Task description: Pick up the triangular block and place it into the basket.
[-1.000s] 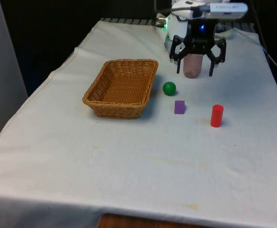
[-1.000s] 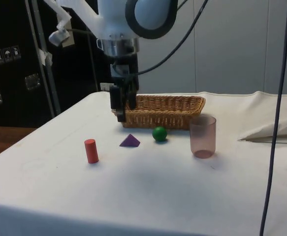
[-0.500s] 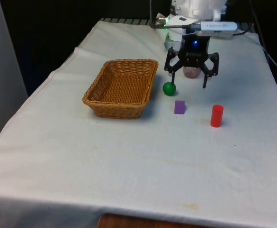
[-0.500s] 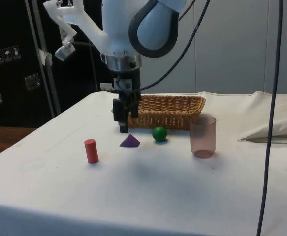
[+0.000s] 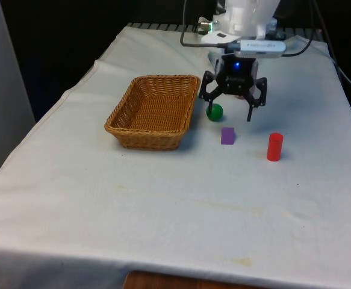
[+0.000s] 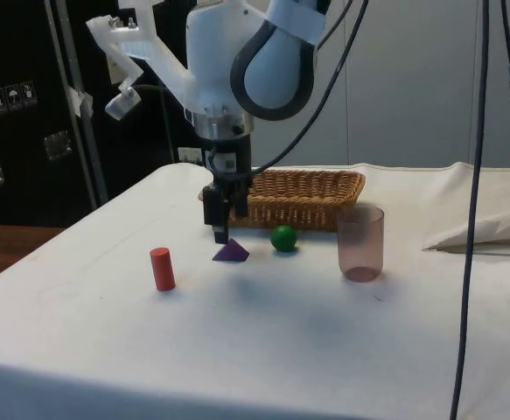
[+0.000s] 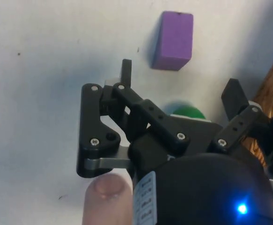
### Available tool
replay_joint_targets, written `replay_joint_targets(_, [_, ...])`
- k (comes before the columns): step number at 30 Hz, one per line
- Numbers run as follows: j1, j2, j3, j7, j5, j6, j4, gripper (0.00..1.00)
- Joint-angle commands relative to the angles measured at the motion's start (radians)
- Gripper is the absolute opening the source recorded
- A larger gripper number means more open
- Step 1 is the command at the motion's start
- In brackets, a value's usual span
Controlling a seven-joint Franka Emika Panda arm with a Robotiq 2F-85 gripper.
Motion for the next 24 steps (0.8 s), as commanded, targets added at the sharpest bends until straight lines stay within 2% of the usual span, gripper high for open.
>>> replay_joint_targets(1, [-0.014,0.004,0.012,-0.019,0.017,0.011,0.001,1.0])
replay_joint_targets(6, [-0.017,0.024,0.006,-0.022,0.017,0.026,0.008,1.0])
replay_joint_targets(7, [-0.004,0.018,-0.009,-0.006,0.0,0.012,0.007,1.0])
replay_joint_targets(8, [-0.017,0.027,0.005,-0.022,0.017,0.028,0.009,1.0])
replay_joint_targets(15, [-0.019,0.062,0.007,-0.019,0.021,0.059,0.022,1.0])
replay_joint_targets(16, [-0.005,0.058,-0.011,-0.006,0.003,0.048,0.021,1.0])
replay_joint_targets(17, [-0.019,0.067,0.008,-0.019,0.022,0.063,0.024,1.0])
replay_joint_targets(22, [-0.016,0.091,0.006,-0.016,0.022,0.081,0.034,1.0])
replay_joint_targets(24, [-0.011,0.096,0.003,-0.01,0.018,0.084,0.036,1.0])
